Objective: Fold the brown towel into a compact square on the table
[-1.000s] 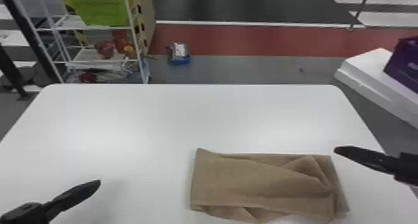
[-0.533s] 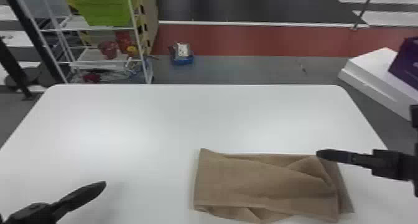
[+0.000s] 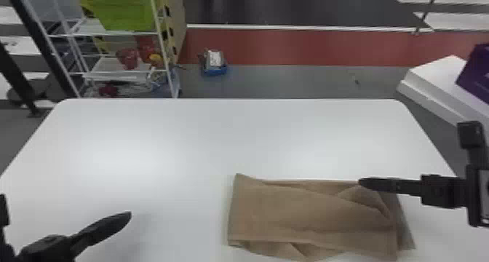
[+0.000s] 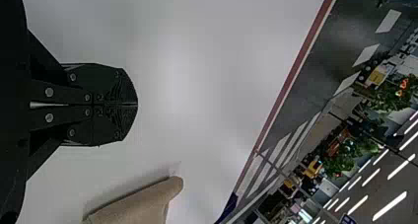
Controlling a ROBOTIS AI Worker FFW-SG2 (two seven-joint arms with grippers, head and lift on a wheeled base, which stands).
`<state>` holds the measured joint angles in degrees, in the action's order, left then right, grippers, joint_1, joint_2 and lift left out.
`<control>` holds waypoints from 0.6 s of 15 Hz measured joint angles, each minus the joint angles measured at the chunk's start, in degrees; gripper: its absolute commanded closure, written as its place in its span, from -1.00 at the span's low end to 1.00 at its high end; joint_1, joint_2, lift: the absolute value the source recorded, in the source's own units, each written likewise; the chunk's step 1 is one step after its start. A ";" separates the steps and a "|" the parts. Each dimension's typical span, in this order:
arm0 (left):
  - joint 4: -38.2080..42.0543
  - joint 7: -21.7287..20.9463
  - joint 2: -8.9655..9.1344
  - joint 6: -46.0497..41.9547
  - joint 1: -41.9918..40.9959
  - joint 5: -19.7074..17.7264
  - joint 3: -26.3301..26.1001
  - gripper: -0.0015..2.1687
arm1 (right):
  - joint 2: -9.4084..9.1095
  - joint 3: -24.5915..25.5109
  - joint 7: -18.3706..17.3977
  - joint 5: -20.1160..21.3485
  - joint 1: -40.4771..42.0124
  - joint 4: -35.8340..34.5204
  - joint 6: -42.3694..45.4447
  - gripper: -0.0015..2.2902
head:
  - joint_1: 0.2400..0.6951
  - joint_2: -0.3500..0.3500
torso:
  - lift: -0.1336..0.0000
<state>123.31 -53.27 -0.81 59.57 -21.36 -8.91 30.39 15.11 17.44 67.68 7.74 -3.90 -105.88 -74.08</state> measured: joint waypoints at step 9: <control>2.29 -1.76 0.80 0.51 -0.34 -10.01 -4.65 0.82 | -0.18 0.68 0.75 1.29 2.04 0.81 0.67 -0.54 | 1.00 -0.33 | -0.85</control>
<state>125.61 -55.04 -0.01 60.08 -21.70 -18.92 25.75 14.92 18.12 68.43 9.03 -1.87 -105.07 -73.41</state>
